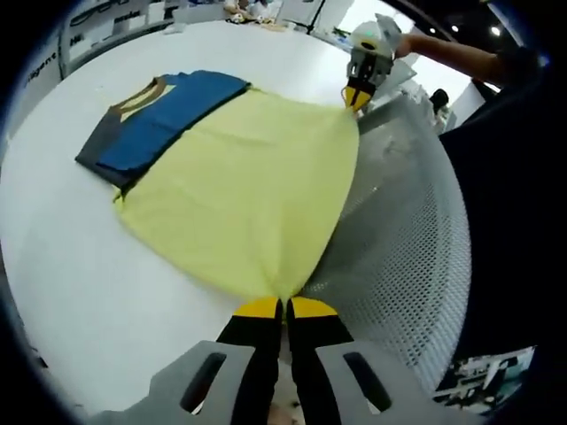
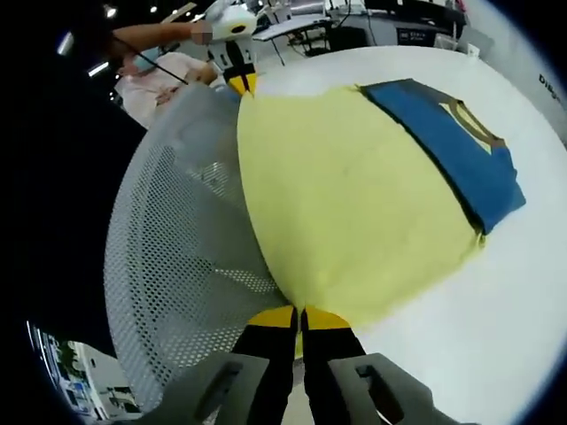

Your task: Fold the garment on the visible template until the final outline fits inside the template.

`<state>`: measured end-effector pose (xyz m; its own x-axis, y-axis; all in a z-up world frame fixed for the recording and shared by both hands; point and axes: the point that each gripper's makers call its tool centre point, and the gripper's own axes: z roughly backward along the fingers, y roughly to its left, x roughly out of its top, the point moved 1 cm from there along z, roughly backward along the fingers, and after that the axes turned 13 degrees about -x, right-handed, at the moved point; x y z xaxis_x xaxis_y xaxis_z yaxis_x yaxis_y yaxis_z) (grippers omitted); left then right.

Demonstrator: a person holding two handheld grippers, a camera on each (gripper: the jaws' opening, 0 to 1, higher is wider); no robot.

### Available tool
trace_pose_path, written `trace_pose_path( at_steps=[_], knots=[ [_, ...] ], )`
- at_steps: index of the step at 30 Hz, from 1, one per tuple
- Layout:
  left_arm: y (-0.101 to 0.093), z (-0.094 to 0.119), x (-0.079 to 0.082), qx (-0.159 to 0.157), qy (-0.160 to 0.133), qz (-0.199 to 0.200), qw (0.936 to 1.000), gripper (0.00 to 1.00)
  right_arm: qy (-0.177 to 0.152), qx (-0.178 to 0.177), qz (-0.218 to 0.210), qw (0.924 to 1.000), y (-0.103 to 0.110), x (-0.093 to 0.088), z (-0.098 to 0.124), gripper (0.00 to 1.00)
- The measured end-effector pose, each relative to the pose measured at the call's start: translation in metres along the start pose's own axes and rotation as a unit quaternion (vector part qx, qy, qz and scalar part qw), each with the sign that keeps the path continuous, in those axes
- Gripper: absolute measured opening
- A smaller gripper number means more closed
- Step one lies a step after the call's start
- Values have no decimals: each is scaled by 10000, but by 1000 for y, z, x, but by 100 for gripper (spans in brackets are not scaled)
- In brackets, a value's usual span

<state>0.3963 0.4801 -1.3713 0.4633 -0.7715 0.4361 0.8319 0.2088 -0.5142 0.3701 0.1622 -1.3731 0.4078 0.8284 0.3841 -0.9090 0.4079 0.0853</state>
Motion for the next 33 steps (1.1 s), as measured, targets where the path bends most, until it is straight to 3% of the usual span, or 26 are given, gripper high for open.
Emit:
trace_pose_path(
  at_steps=[6, 10, 16, 20, 25, 29, 33],
  knots=[
    [-9, 12, 11, -236, 18, 73, 9997, 0, 16, 103, 181, 9998, -2, 8, 15, 0],
    [-17, 20, 25, -485, -160, 290, 9983, 0, -3, 154, 215, 9997, -5, 14, 26, 0],
    [-20, 28, 37, -589, -199, 178, 9979, 0, 1, 137, 349, 9993, -6, 21, 34, 0],
    [-7, 35, 42, -405, -202, 94, 9989, 0, 1, 53, 437, 9990, -14, 27, 37, 0],
    [9, 50, 54, -189, -383, 61, 9991, 1, -48, -323, 548, 9980, -38, 33, 43, 0],
    [17, 58, 63, -67, -484, -21, 9988, 1, -61, -425, 383, 9983, -47, 39, 49, 0],
    [30, 68, 80, 176, -809, -185, 9964, 0, -139, -749, 401, 9963, -65, 49, 55, 0]
  ],
)
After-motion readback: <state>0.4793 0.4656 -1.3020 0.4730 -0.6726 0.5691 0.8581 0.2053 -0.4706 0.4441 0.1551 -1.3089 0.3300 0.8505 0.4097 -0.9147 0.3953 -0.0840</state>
